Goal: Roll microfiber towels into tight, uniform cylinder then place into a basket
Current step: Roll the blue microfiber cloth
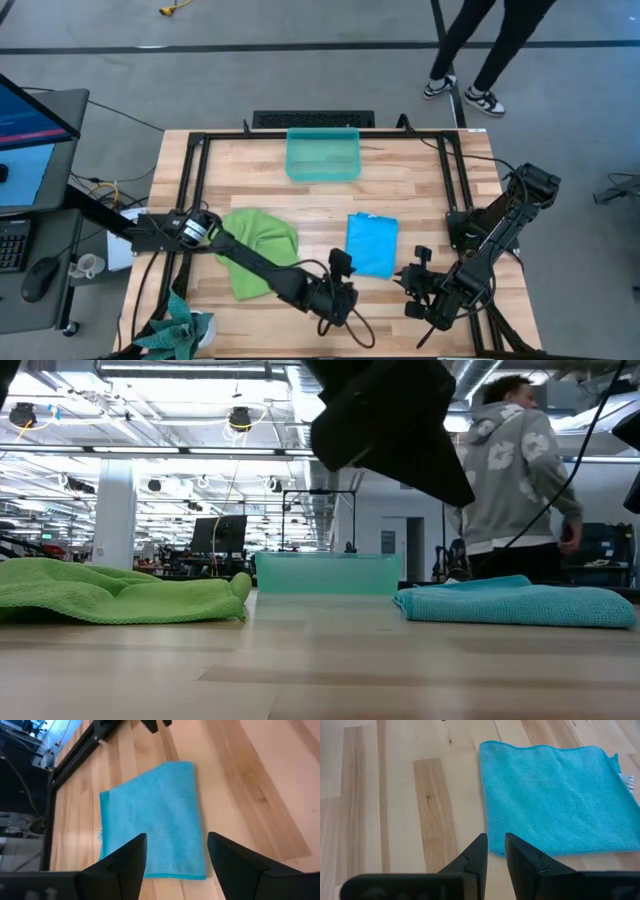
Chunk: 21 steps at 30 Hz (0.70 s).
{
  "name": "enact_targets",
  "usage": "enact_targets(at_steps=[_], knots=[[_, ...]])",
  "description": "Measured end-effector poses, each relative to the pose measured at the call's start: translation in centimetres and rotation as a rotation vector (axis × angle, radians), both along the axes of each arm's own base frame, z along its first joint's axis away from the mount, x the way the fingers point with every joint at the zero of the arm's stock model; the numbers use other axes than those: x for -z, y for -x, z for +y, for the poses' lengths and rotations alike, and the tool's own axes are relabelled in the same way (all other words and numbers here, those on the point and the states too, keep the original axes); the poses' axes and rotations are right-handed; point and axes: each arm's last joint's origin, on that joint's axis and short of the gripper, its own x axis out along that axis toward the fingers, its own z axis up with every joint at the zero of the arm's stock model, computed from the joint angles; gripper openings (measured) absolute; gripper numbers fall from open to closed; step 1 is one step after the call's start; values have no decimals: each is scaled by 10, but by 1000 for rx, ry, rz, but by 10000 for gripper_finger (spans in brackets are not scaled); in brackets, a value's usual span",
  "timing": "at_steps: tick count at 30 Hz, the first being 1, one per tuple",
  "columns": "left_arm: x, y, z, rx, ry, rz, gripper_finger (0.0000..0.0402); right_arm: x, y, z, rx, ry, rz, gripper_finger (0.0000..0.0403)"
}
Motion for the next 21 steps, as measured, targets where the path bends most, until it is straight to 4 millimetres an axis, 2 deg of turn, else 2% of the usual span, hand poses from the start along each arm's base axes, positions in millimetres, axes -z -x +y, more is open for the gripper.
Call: enact_targets(at_steps=[10, 21], knots=[[3, 5, -3, 20, -16, 51, 203, -1, -1, 0, -35, 43, -10, 91], [8, 5, -8, 131, 163, 132, 203, -3, -5, 7, -134, 58, -52, 91]])
